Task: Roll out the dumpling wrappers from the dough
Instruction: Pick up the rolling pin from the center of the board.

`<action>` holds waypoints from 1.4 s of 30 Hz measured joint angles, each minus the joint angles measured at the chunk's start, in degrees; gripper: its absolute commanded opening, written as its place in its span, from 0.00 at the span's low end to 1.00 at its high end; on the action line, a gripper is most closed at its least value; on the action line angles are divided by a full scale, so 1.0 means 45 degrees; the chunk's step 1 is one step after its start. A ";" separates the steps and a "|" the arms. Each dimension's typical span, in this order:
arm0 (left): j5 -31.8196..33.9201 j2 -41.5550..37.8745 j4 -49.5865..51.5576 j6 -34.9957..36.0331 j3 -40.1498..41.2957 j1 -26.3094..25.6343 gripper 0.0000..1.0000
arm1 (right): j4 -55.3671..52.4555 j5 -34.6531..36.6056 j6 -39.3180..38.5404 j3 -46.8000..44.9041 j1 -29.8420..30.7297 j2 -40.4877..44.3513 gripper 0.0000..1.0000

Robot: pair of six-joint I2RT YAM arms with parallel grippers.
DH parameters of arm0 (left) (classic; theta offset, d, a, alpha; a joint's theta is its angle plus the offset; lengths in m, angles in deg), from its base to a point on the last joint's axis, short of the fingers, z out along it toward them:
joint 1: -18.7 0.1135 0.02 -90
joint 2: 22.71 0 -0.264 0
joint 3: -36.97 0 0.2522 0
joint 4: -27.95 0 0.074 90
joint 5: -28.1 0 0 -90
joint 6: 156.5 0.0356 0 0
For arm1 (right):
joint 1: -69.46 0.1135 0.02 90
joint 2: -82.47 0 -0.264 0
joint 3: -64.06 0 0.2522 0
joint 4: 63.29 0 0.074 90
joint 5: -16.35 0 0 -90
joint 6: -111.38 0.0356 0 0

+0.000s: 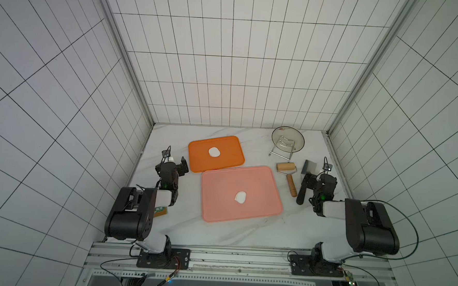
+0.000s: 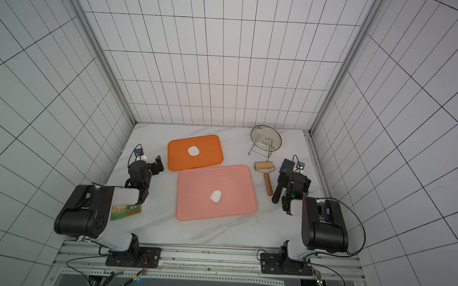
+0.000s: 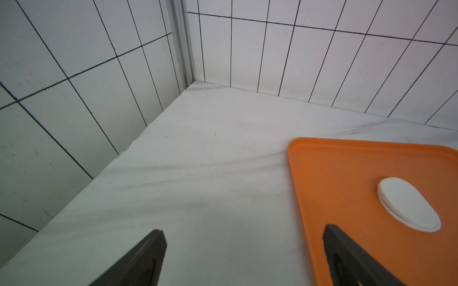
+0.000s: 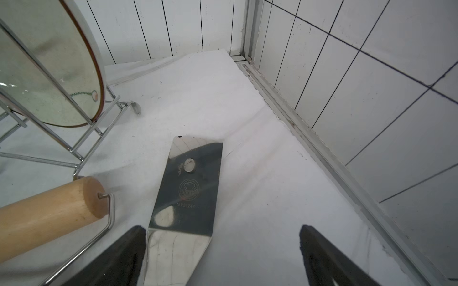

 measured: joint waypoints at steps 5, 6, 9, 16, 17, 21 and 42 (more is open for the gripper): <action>-0.0005 0.0000 0.0000 0.0000 0.0000 0.0000 0.99 | -0.0005 -0.0019 -0.0005 0.0000 0.0000 0.0000 0.99; -0.0005 0.0000 0.0000 0.0005 0.0000 0.0000 0.99 | 0.0000 -0.0019 -0.0005 0.0000 0.0000 0.0000 0.99; -0.0005 0.0000 0.0000 0.0000 0.0000 0.0000 0.99 | 0.0000 -0.0024 -0.0005 0.0000 0.0000 0.0000 0.99; -0.0005 0.0000 0.0000 0.0000 0.0000 0.0000 0.99 | -0.0005 -0.0024 -0.0005 0.0000 0.0000 0.0000 0.99; -0.0005 0.0000 0.0000 0.0000 0.0000 0.0000 0.99 | 0.0000 -0.0024 -0.0005 0.0000 0.0000 0.0000 0.99; -0.0005 0.0000 0.0000 0.0000 0.0000 0.0000 0.99 | -0.0005 -0.0024 -0.0005 0.0000 0.0000 0.0000 0.99; -0.1617 -0.1409 0.7363 -0.4473 -0.5906 0.1627 0.99 | -0.7834 0.0000 0.3045 0.4721 -0.0058 0.3555 0.99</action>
